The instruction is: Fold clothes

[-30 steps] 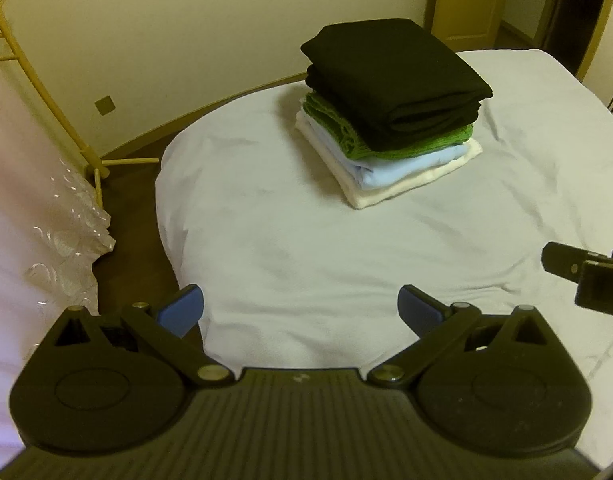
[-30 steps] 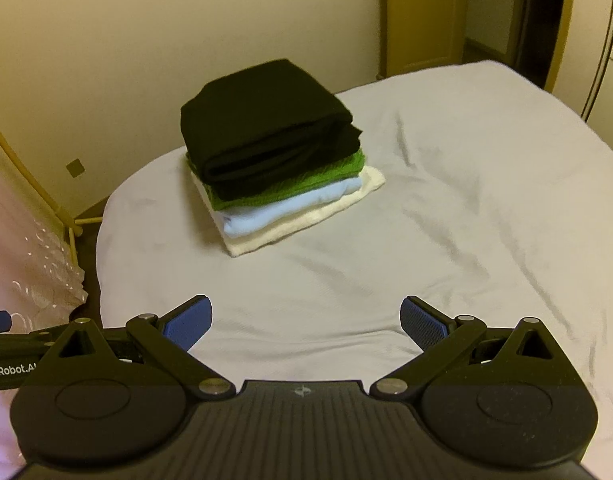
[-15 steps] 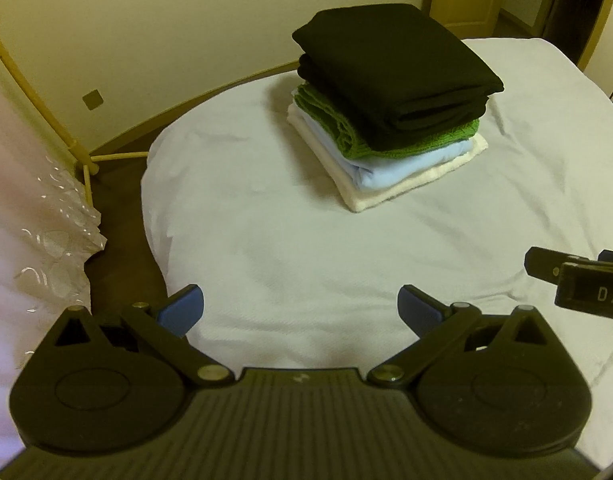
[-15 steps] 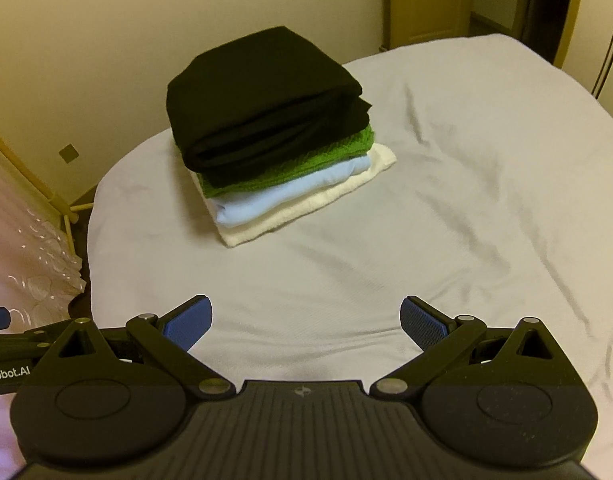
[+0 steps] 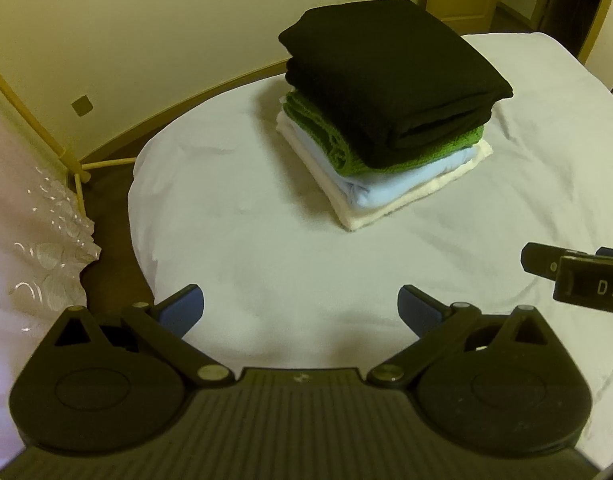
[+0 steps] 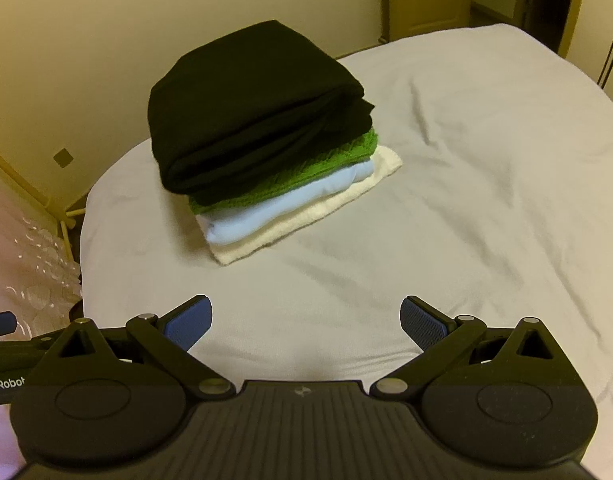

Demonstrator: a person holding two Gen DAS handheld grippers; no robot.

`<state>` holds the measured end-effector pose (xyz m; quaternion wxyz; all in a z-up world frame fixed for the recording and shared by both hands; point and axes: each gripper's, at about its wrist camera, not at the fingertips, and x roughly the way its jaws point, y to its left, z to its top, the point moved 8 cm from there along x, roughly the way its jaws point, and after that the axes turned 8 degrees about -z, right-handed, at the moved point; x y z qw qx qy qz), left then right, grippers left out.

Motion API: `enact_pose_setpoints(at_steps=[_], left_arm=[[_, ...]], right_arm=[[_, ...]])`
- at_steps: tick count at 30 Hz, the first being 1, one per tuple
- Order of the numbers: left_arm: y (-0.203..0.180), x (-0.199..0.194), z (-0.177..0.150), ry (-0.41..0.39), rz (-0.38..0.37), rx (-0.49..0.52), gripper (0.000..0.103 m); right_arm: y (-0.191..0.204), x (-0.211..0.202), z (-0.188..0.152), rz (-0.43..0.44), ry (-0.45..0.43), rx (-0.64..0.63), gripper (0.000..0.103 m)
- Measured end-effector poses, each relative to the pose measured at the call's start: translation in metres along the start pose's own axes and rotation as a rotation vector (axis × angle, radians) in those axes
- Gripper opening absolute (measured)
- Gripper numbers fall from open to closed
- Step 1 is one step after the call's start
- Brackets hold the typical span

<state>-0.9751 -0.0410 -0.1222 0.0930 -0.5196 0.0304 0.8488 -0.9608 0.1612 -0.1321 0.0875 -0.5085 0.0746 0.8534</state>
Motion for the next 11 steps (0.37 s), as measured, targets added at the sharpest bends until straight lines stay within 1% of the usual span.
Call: enact_pose_setpoints(at_steps=[6, 11], left_arm=[[-0.007, 0.005, 0.011, -0.006, -0.01, 0.022, 0.102], [-0.013, -0.004, 0.019, -0.053, -0.011, 0.037, 0.102]], right_arm=[[-0.002, 0.005, 0.008, 0.001, -0.003, 0.015, 0.103], [-0.005, -0.001, 0.012, 0.006, -0.016, 0.028, 0.103]])
